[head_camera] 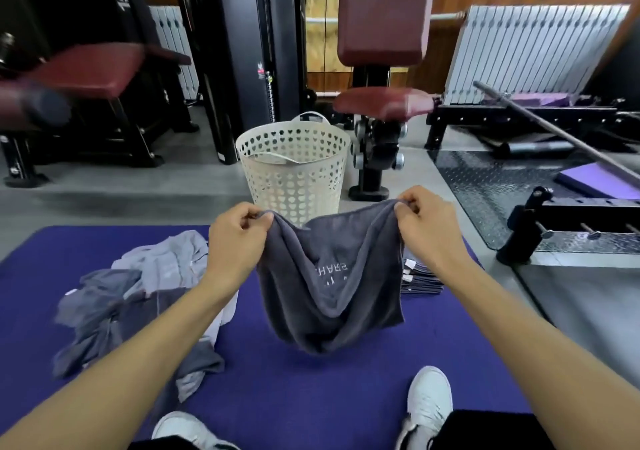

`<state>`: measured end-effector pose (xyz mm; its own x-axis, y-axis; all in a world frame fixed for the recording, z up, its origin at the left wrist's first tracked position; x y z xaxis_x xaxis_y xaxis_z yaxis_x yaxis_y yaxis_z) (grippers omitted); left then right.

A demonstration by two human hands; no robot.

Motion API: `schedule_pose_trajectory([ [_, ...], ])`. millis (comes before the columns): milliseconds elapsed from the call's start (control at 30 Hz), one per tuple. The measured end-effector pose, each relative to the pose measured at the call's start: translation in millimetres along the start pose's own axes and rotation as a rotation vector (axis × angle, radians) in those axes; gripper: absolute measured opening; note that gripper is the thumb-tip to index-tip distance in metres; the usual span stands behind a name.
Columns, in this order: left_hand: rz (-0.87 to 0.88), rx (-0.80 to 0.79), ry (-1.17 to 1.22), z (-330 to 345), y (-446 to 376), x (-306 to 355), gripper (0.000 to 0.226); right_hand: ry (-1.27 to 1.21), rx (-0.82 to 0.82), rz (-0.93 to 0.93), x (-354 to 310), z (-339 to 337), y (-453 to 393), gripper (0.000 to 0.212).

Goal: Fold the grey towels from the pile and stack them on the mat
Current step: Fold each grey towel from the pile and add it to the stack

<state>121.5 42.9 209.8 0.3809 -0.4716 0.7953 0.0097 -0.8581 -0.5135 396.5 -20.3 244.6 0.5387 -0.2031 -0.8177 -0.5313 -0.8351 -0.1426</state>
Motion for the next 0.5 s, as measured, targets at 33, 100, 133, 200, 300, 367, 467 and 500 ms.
schedule_pose_trajectory([
  [33,-0.020,-0.014,-0.014,3,-1,-5,0.012,0.050,-0.040,0.018,4,7,-4,0.014],
  [100,-0.093,-0.100,-0.079,15,-4,-31,0.015,0.193,-0.154,0.089,17,28,-15,0.017],
  [133,-0.145,-0.163,-0.132,21,-6,-48,0.015,0.251,-0.221,0.136,26,40,-19,0.018],
  [200,-0.259,-0.266,-0.206,33,-9,-86,0.017,0.286,-0.352,0.256,47,65,-29,0.020],
  [300,-0.389,-0.249,-0.152,44,-27,-127,0.020,0.237,-0.364,0.298,65,97,-55,0.018],
  [367,-0.355,-0.172,-0.097,46,-51,-138,0.023,0.197,-0.279,0.257,62,112,-78,0.019],
  [467,-0.190,-0.064,-0.073,42,-95,-137,0.025,0.131,-0.163,0.173,32,117,-103,0.017],
  [500,-0.144,-0.038,-0.083,39,-107,-131,0.023,0.113,-0.136,0.138,21,117,-111,0.017],
])
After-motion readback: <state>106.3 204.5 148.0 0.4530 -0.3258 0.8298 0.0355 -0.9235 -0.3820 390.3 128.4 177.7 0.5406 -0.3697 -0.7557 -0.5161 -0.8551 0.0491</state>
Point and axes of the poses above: each hand's wrist, its own y-axis away from the middle knuckle, its own z-axis out of the palm, x = y × z, the point moved 2 cm from there along -y, towards the middle knuckle, and after that the axes turned 14 degrees about z, right-handed, at the moved point
